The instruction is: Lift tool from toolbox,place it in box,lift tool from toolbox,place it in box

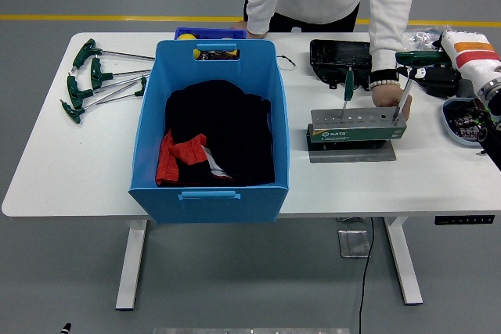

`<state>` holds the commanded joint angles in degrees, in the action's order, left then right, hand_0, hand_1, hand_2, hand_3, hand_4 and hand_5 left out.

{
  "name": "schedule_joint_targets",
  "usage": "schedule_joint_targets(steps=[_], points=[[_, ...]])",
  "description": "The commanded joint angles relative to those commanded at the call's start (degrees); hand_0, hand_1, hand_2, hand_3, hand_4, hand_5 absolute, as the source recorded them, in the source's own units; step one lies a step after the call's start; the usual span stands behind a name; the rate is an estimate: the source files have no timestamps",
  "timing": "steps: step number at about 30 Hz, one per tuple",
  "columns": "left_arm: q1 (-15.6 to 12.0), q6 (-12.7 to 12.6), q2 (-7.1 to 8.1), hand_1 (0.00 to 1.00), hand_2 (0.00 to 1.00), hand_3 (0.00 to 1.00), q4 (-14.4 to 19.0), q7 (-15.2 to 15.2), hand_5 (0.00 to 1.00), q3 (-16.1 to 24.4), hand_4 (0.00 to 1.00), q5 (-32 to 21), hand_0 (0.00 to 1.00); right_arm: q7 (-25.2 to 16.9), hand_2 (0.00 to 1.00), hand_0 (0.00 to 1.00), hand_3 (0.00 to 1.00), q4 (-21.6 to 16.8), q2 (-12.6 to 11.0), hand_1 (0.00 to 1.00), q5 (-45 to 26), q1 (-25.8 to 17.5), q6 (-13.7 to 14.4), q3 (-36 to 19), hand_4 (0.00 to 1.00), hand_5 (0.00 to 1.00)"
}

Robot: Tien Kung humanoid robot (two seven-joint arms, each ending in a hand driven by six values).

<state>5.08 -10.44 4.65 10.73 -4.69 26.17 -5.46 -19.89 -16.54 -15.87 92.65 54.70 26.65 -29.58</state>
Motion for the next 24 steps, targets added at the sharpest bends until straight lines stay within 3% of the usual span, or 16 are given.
schedule_joint_targets(steps=[1,9,18,19,24], points=[[0.0,0.0,-0.01,0.791,0.858,0.868,0.0,0.0,0.722,0.0,0.998,0.0,0.703,-0.2,0.002,0.068,0.002,0.0,0.0,0.002,-0.3,0.0,0.4,0.2,0.998,0.720],[-0.3,0.0,-0.09,0.790,0.859,0.867,-0.1,0.1,0.721,0.5,0.998,0.3,0.701,-1.9,0.002,0.035,0.002,-0.9,-0.5,0.002,-2.0,0.1,4.9,1.0,0.998,0.684],[-1.2,0.0,-0.19,0.789,0.858,0.866,-0.3,0.1,0.725,1.1,0.998,0.7,0.702,-1.2,0.002,0.033,0.002,-3.0,-1.8,0.002,-2.4,0.1,4.0,1.2,0.998,0.653],[-1.3,-0.1,-0.21,0.787,0.858,0.865,-0.3,0.1,0.727,1.2,0.998,0.7,0.702,-0.9,0.002,0.025,0.002,-3.3,-1.9,0.002,-2.0,0.1,3.9,1.0,0.942,0.628],[-1.7,-0.2,-0.16,0.787,0.858,0.865,-0.3,0.0,0.727,1.1,0.998,0.4,0.702,-0.1,0.002,0.025,0.002,-4.9,-2.9,0.002,-1.1,0.0,3.3,0.2,0.942,0.628]])
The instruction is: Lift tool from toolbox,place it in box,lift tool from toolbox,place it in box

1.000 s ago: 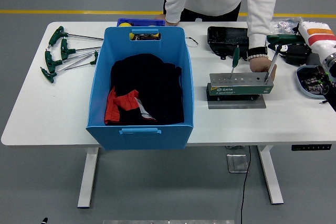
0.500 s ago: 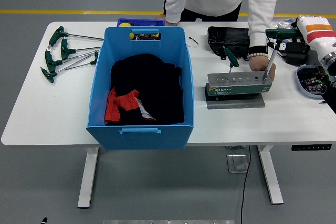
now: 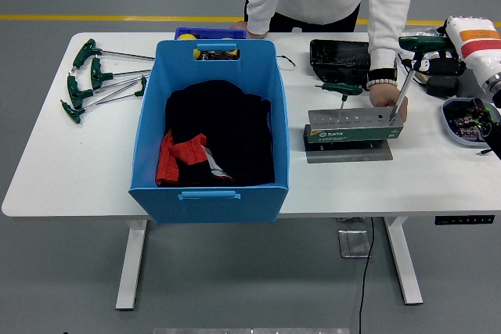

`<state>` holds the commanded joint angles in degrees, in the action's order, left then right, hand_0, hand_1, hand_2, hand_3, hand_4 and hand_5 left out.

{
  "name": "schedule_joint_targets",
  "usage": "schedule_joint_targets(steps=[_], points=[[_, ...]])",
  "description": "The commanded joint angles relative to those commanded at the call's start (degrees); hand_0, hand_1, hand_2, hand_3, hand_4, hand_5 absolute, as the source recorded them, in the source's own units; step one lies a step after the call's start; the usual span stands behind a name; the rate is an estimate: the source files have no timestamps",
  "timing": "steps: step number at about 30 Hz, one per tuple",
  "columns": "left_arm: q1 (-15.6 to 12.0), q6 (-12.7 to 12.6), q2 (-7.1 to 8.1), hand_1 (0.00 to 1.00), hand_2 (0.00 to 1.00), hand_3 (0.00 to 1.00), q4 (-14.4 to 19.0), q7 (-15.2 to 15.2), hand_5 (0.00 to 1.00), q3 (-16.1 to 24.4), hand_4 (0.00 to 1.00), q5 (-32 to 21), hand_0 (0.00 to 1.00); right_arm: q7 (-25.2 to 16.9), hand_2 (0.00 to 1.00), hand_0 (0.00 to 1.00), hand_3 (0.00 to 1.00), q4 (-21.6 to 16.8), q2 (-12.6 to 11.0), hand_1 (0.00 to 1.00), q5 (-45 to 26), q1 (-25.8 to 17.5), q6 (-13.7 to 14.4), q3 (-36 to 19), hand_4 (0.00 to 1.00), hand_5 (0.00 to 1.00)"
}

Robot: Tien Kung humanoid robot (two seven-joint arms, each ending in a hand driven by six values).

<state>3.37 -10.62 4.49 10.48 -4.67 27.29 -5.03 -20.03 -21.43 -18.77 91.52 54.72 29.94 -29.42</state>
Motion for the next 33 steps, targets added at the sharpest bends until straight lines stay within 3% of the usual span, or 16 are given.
schedule_joint_targets(steps=[1,19,30,33], points=[[-0.1,0.0,0.01,0.786,0.857,0.862,0.0,0.0,0.729,0.0,0.998,0.0,0.697,0.1,0.002,0.023,0.002,-0.4,-0.3,0.002,0.0,0.0,-0.2,0.0,0.878,0.605],[-0.6,0.0,0.10,0.783,0.853,0.860,-0.1,-0.1,0.736,0.1,0.998,-0.6,0.698,0.6,0.002,0.022,0.002,-7.5,-4.4,0.002,1.4,1.3,-3.1,-4.8,0.854,0.601],[-0.9,0.0,0.22,0.782,0.853,0.859,-0.1,-0.4,0.736,-0.9,0.998,-2.1,0.696,0.6,0.002,0.021,0.002,-16.0,-7.4,0.002,4.4,2.3,-5.1,-8.8,0.853,0.604],[-1.0,-0.4,0.26,0.782,0.854,0.859,0.2,-0.6,0.739,-2.6,0.998,-4.7,0.696,1.2,0.002,0.021,0.002,-19.6,-7.5,0.002,6.8,2.8,-5.4,-10.4,0.853,0.605]])
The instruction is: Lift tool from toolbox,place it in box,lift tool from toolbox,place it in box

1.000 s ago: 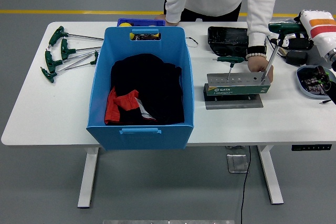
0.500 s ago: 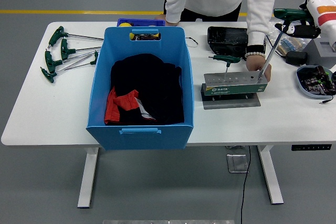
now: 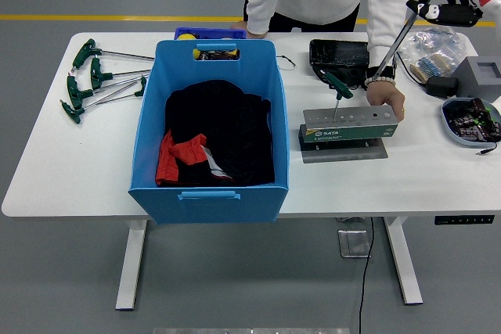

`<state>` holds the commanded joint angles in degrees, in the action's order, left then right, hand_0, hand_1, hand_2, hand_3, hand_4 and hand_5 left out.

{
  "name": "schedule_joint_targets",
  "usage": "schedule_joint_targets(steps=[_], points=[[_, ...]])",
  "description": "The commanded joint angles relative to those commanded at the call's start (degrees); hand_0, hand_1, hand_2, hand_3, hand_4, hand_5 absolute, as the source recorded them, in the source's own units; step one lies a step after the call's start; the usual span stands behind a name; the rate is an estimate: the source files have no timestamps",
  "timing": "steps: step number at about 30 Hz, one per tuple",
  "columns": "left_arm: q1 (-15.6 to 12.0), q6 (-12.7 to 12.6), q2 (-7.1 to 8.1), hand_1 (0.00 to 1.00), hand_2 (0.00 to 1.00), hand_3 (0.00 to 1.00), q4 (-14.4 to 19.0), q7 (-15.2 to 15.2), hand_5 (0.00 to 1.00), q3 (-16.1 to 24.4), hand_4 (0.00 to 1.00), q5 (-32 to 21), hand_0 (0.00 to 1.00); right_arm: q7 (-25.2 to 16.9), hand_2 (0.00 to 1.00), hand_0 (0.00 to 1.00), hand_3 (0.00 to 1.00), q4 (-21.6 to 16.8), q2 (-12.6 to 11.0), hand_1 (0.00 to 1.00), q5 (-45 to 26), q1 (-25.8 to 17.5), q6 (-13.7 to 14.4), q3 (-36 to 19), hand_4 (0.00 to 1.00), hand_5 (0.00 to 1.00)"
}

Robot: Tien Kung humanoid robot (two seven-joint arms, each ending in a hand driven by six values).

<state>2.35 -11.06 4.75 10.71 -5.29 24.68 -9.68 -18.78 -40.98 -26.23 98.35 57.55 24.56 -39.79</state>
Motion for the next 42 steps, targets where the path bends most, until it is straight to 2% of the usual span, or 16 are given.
schedule_joint_targets(steps=[2,7,12,18,25,31,38,39,42], points=[[0.0,-0.7,0.01,0.782,0.854,0.859,0.5,-0.1,0.739,-1.0,0.998,-1.9,0.696,0.3,0.002,0.021,0.002,-2.3,0.3,0.002,2.1,0.4,-1.0,-2.0,0.853,0.605],[0.0,-1.0,0.17,0.784,0.854,0.859,0.9,0.2,0.738,-1.1,0.998,-2.2,0.702,1.3,0.002,0.020,0.002,-6.4,1.2,0.002,4.6,1.6,-2.3,-5.6,0.854,0.603],[-0.2,-1.1,0.18,0.784,0.854,0.860,1.0,0.1,0.738,-1.6,0.998,-2.8,0.700,2.5,0.002,0.020,0.002,-10.8,2.2,0.002,6.4,3.3,-2.7,-5.0,0.853,0.602],[-0.1,-1.2,0.02,0.783,0.852,0.859,0.8,0.4,0.737,-0.9,0.998,-2.0,0.700,4.5,0.002,0.020,0.002,-15.9,5.6,0.002,8.3,5.8,-3.3,0.6,0.851,0.602],[0.6,-1.9,0.03,0.783,0.850,0.859,1.0,1.5,0.736,2.3,0.998,2.3,0.698,10.0,0.002,0.022,0.002,-20.3,9.9,0.002,12.5,7.9,-7.1,10.0,0.856,0.598],[1.0,-2.3,0.06,0.781,0.849,0.858,1.1,2.1,0.736,4.0,0.998,4.6,0.697,12.5,0.002,0.024,0.002,-21.6,12.9,0.002,12.8,9.2,-8.8,16.8,0.857,0.598],[1.3,-2.4,0.20,0.779,0.849,0.858,1.1,2.3,0.737,4.9,0.998,6.2,0.696,13.5,0.002,0.029,0.002,-19.9,15.6,0.002,10.7,9.9,-10.7,23.0,0.861,0.603],[1.3,-2.4,0.22,0.778,0.847,0.857,1.1,2.3,0.738,4.9,0.998,6.3,0.695,13.7,0.168,0.178,0.165,-19.4,15.8,0.083,10.0,9.9,-11.3,23.9,0.913,0.640],[1.4,-2.5,0.25,0.778,0.847,0.857,1.1,2.4,0.738,5.1,0.998,6.6,0.695,14.0,0.168,0.178,0.165,-18.2,16.1,0.083,9.2,9.8,-12.8,24.9,0.913,0.640]])
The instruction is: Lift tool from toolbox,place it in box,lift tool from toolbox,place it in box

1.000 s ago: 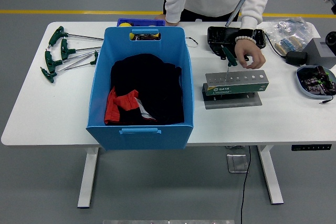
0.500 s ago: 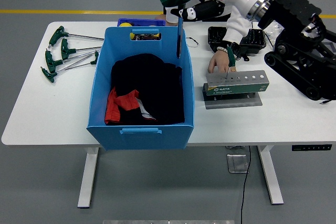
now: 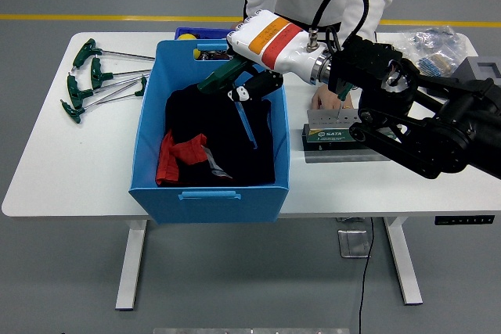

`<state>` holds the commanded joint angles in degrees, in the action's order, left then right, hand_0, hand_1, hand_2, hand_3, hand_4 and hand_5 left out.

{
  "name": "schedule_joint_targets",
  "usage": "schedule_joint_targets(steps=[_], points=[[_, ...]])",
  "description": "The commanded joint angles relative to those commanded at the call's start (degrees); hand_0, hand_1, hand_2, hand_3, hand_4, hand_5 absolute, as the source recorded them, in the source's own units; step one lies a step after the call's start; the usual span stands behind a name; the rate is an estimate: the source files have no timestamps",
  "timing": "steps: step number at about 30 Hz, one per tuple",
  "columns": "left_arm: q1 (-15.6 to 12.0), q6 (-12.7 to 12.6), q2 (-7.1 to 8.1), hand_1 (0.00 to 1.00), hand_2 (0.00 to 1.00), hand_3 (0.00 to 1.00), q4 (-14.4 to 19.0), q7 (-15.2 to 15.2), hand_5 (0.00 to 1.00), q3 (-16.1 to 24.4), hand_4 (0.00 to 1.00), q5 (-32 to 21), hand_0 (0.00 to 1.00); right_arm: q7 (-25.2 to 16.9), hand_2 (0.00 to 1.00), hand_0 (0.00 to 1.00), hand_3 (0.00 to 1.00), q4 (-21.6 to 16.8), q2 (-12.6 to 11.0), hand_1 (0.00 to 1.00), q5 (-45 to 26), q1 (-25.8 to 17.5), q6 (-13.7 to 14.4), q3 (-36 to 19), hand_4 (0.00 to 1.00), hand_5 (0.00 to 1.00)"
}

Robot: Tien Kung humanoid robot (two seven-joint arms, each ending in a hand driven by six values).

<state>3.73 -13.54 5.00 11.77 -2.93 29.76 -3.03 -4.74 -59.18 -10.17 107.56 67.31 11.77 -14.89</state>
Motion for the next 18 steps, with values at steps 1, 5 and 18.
schedule_joint_targets(steps=[1,5,18], points=[[0.0,0.0,0.02,0.778,0.847,0.857,0.0,0.0,0.738,0.0,0.998,0.1,0.695,0.1,0.168,0.178,0.165,0.4,0.1,0.083,-0.1,-0.1,-0.5,0.2,0.913,0.640],[0.1,0.0,0.01,0.777,0.847,0.857,-0.1,0.2,0.739,0.8,0.998,1.1,0.695,0.3,0.501,0.443,0.484,2.0,0.3,0.376,-0.4,-0.2,-1.2,0.1,0.996,0.689],[-0.4,-0.3,-0.14,0.776,0.844,0.854,-0.3,1.0,0.743,3.5,0.998,4.4,0.692,-0.5,0.714,0.615,0.616,4.9,0.7,0.643,-1.2,-0.5,0.3,-0.9,0.998,0.691]])
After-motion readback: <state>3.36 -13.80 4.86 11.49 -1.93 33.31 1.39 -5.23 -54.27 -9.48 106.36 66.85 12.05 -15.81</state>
